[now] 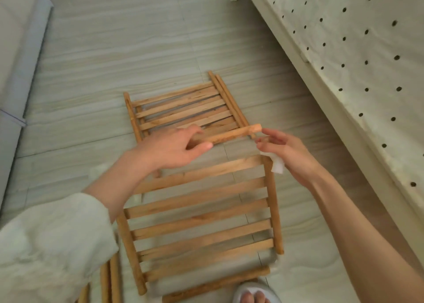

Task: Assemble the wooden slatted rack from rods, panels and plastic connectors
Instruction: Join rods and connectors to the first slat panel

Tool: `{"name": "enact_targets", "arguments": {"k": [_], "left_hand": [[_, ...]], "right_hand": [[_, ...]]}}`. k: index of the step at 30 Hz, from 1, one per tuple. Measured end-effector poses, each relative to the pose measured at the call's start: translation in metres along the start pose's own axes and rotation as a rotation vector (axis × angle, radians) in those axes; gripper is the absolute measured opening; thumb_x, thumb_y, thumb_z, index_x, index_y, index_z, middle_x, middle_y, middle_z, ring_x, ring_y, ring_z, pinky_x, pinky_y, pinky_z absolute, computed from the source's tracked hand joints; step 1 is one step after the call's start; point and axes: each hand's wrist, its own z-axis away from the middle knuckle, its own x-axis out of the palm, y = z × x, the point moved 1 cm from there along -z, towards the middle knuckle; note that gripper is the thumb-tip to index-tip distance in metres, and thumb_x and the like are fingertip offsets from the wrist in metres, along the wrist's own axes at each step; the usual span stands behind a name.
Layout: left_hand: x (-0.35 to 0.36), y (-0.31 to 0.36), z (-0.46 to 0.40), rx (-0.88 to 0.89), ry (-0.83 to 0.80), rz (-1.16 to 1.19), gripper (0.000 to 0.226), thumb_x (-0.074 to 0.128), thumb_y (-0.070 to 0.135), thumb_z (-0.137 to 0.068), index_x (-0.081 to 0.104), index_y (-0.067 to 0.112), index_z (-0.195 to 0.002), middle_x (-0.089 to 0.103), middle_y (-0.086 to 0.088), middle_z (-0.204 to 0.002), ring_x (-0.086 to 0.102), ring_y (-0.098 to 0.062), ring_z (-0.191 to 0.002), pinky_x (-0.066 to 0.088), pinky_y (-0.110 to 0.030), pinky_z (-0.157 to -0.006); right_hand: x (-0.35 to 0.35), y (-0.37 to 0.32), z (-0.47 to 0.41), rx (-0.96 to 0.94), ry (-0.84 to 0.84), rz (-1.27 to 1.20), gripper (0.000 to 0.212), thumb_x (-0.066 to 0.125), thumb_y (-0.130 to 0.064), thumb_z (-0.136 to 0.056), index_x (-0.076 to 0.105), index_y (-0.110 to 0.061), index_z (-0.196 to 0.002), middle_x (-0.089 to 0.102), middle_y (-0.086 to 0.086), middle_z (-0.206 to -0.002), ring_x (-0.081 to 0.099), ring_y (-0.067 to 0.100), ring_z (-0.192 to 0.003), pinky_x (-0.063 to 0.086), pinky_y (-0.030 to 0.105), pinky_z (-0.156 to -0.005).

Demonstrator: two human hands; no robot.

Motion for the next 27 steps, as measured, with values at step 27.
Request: {"name": "enact_targets", "arguments": {"k": [27], "left_hand": [[0.025, 0.053, -0.019, 0.124, -0.006, 0.075, 0.046, 0.028, 0.059, -0.093, 0.054, 0.022, -0.096, 0.064, 0.002, -0.086, 0.059, -0.016, -0.075, 0.05, -0.036, -0.067]], "right_hand": [[0.004, 0.001, -0.009, 0.173, 0.099, -0.498, 0.027, 0.034, -0.031, -0.102, 0.051, -0.011, -0.094, 0.07, 0.015, -0.088, 0.047, 0.016, -0.054, 0.037, 0.023, -0.046]]}}
